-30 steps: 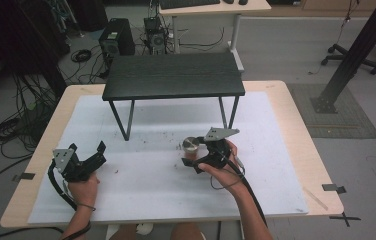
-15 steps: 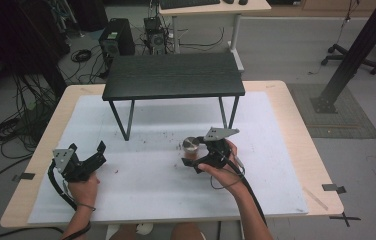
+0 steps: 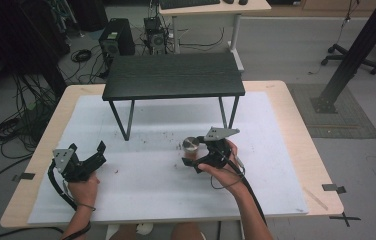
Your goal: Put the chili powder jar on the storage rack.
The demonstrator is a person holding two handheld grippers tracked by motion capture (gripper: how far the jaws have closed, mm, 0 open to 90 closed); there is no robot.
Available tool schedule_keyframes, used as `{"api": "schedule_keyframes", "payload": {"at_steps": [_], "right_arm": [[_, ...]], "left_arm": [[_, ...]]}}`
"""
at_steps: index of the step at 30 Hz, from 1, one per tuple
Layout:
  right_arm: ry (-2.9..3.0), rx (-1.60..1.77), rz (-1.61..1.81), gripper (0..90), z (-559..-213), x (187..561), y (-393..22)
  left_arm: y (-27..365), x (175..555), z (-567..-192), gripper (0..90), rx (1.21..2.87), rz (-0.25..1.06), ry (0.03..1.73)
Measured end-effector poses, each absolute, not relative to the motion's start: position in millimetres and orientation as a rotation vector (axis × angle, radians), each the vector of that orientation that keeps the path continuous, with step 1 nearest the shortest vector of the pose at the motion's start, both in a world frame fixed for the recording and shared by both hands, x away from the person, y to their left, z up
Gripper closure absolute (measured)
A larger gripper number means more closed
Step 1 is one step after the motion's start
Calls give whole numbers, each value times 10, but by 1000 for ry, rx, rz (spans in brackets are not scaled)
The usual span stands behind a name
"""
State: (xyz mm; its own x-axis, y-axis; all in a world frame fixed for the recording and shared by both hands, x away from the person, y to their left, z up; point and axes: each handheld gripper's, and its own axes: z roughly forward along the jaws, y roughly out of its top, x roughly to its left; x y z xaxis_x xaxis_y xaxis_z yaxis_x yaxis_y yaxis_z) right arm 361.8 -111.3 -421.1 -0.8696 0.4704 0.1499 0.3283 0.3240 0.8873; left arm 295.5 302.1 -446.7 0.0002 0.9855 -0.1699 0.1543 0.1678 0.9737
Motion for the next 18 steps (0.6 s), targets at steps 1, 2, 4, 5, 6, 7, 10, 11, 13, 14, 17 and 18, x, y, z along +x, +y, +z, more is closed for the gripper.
{"api": "schedule_keyframes", "payload": {"at_steps": [1,2,4,5,6,7,10,11,13,14,17,18], "right_arm": [[2443,742,1587,4,-4211,3618,-1113],[2443,742,1587,4,-4210,3618,-1114],[2443,742,1586,4,-4211,3618,-1115],[2442,744,1587,4,-4211,3619,-1116],[2442,743,1587,4,-4210,3618,-1116],[2442,743,1587,4,-4210,3618,-1116],[2442,742,1588,4,-4208,3617,-1116],[2443,742,1586,4,-4208,3616,-1116],[2443,741,1586,4,-4207,3617,-1118],[2442,742,1587,4,-4207,3616,-1118],[2442,738,1587,4,-4204,3615,-1120],[2442,738,1587,4,-4203,3615,-1120]], "left_arm": [[3020,2956,-4467,2,1198,996,1386],[3020,2956,-4467,2,1198,996,1387],[3020,2956,-4467,2,1198,996,1386],[3019,2956,-4467,2,1198,996,1386],[3019,2955,-4467,2,1199,996,1385],[3019,2955,-4467,2,1199,996,1385],[3019,2956,-4467,2,1199,997,1386],[3019,2956,-4467,2,1199,996,1386],[3018,2957,-4467,2,1199,997,1386],[3018,2957,-4467,2,1199,997,1386],[3018,2956,-4467,2,1199,997,1386],[3018,2956,-4467,2,1199,997,1386]]}}
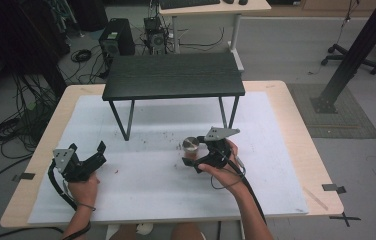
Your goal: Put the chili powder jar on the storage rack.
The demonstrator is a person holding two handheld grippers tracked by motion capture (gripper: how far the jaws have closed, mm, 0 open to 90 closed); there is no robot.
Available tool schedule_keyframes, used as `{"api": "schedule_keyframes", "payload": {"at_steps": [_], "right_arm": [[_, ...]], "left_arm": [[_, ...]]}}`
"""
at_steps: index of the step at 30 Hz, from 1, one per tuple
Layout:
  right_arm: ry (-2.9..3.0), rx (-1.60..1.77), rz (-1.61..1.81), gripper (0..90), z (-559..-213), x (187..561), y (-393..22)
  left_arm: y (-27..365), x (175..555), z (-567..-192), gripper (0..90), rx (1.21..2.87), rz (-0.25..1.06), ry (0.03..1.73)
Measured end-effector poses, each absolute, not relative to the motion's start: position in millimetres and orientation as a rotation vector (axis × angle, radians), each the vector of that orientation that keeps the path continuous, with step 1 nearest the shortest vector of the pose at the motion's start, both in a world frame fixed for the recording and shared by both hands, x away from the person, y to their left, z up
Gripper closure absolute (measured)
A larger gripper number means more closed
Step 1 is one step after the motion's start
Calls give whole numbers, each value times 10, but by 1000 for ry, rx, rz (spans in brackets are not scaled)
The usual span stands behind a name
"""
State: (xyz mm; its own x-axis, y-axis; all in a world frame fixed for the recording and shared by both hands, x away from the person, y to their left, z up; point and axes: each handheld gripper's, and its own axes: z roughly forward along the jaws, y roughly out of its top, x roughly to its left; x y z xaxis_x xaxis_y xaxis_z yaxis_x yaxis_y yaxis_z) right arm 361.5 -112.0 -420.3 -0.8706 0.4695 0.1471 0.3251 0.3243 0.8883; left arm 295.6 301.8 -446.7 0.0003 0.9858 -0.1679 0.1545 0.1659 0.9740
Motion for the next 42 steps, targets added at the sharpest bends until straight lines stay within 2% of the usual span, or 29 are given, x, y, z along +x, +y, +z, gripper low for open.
{"api": "schedule_keyframes", "payload": {"at_steps": [42], "right_arm": [[2450,723,1575,4,-4203,3612,-1106]], "left_arm": [[3014,2956,-4467,2,1204,999,1384]]}}
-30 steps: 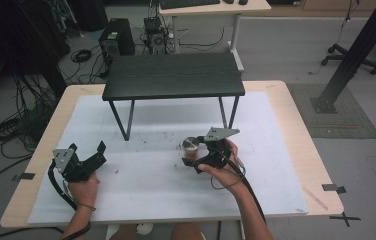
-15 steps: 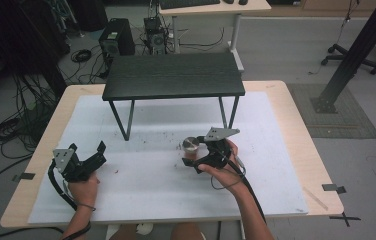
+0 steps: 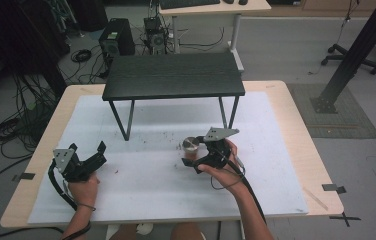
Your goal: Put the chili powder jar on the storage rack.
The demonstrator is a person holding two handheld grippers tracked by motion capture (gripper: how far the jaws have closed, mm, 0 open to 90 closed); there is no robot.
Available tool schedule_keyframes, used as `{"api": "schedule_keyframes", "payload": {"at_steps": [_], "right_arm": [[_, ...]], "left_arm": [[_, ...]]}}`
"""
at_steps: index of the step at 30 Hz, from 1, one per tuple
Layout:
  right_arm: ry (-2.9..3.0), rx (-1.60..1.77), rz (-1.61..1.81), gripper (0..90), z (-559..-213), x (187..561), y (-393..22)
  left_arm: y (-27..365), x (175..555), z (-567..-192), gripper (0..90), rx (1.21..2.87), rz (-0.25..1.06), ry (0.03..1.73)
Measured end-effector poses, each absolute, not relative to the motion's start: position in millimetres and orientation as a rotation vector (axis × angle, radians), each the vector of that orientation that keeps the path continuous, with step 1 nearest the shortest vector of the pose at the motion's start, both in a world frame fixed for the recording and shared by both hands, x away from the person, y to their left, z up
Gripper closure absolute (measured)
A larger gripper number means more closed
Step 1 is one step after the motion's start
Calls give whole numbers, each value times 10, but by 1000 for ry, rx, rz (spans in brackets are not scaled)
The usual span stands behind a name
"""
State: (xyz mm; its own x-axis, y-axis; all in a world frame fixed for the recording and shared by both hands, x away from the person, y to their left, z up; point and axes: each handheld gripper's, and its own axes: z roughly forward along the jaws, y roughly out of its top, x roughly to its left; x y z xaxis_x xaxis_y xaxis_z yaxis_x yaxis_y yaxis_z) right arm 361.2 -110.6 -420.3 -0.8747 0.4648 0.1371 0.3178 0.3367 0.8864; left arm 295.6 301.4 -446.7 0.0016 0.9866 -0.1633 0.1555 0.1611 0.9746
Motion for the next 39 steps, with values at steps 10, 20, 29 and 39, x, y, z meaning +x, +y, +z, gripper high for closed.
{"api": "schedule_keyframes", "payload": {"at_steps": [10,20,29,39], "right_arm": [[2453,721,1567,6,-4202,3613,-1110],[2456,716,1556,11,-4207,3616,-1104],[2458,711,1549,17,-4209,3613,-1098],[2461,703,1539,30,-4212,3612,-1092]], "left_arm": [[3017,2957,-4468,2,1199,996,1385],[3018,2957,-4467,2,1199,997,1385],[3019,2957,-4468,2,1198,995,1387],[3018,2957,-4468,2,1199,996,1385]]}}
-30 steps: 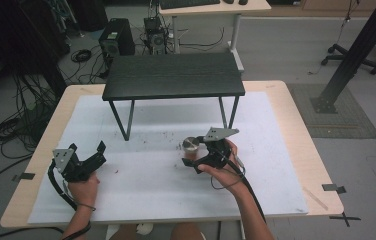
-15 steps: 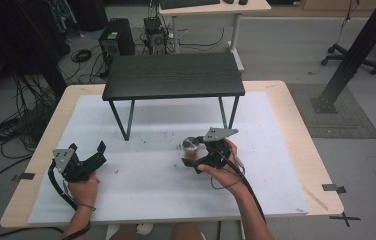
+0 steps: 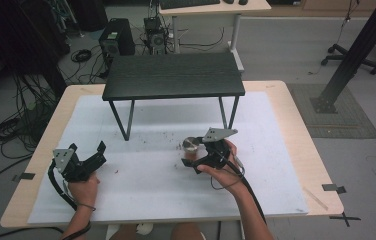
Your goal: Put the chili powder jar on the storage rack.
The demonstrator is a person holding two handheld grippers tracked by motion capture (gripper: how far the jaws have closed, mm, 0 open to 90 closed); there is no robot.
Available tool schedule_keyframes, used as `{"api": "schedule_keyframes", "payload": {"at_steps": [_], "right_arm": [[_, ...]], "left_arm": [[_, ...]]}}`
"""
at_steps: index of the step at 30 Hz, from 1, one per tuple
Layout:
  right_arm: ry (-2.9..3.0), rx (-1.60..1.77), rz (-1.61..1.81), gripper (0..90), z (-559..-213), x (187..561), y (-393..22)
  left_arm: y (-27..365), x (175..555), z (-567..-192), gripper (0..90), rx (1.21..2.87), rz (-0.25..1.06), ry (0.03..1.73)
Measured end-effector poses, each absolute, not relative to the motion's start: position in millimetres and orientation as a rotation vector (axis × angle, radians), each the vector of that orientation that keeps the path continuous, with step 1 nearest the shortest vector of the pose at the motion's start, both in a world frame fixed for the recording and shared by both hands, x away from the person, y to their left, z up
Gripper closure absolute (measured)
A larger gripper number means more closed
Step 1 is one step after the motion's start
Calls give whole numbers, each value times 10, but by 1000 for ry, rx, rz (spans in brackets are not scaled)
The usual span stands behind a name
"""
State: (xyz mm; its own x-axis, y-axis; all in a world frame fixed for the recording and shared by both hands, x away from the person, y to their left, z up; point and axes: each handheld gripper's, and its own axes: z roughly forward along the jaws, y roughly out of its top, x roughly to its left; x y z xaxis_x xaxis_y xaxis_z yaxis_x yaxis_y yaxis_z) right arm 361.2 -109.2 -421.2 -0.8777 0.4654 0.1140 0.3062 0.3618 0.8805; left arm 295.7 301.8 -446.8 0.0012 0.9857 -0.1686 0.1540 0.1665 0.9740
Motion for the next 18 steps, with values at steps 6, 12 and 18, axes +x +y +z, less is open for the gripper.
{"api": "schedule_keyframes", "payload": {"at_steps": [6,12,18], "right_arm": [[2458,701,1536,54,-4205,3612,-1098],[2460,687,1531,98,-4193,3606,-1101],[2462,662,1517,183,-4190,3599,-1088]], "left_arm": [[3018,2957,-4468,2,1200,996,1385],[3018,2956,-4467,2,1200,996,1385],[3018,2956,-4467,2,1200,995,1385]]}}
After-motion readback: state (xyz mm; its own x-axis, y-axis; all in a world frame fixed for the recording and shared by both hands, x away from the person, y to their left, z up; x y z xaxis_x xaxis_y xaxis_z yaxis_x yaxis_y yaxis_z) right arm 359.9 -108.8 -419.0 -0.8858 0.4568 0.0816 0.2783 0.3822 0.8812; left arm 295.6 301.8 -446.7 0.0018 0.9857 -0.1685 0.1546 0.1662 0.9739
